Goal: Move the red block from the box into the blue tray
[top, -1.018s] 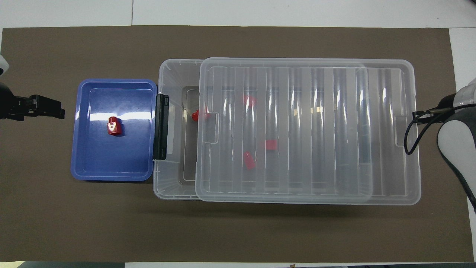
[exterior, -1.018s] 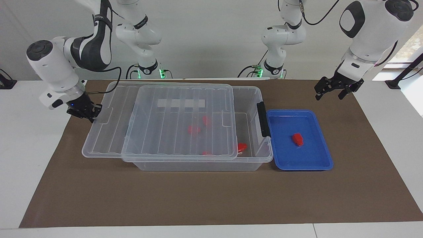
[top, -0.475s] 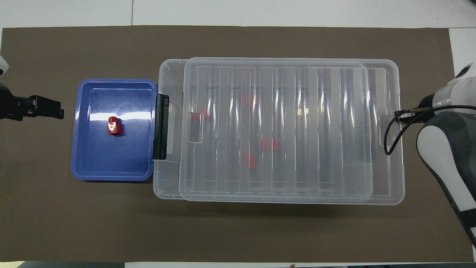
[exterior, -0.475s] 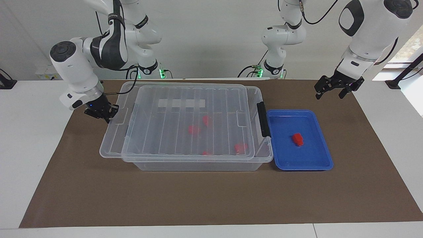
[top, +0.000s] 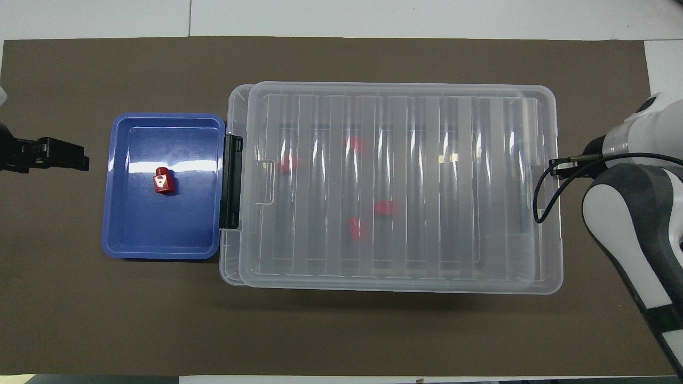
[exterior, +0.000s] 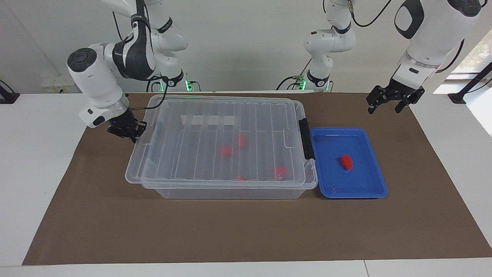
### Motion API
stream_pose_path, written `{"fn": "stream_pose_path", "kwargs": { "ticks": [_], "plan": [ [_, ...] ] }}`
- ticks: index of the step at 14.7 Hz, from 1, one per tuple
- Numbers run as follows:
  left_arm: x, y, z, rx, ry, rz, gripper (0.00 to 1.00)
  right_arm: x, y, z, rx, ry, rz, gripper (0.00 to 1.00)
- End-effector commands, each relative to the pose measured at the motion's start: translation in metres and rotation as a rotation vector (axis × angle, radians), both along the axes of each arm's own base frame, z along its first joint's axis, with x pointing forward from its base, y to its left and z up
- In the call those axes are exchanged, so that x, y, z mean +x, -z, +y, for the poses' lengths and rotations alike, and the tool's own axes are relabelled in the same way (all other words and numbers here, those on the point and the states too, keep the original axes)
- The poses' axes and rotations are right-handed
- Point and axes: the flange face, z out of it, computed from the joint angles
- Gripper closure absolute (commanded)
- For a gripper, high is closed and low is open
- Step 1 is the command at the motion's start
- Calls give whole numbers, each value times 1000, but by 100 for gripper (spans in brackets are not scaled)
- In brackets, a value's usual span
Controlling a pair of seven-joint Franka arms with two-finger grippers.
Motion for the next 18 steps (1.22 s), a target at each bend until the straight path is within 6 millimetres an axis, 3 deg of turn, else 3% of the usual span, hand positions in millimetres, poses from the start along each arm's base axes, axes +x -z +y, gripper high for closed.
{"fn": "stream_pose_path", "kwargs": {
  "ticks": [1, 6, 8, 14, 16, 18],
  "plan": [
    [-9, -1, 1, 18, 5, -1, 0, -10, 3, 9, 19, 16, -1, 100],
    [-8, 0, 7, 18, -7, 1, 0, -12, 4, 9, 19, 26, 2, 100],
    [-8, 0, 8, 18, -9, 1, 0, -12, 4, 23, 21, 21, 2, 100],
    [-8, 0, 8, 18, -9, 1, 0, -11, 2, 23, 25, 32, 2, 100],
    [-8, 0, 7, 18, -7, 1, 0, -7, -9, 22, 24, 29, 2, 100],
    [-8, 0, 8, 18, -9, 1, 0, 2, -41, 16, 21, 34, 23, 100]
  ]
}}
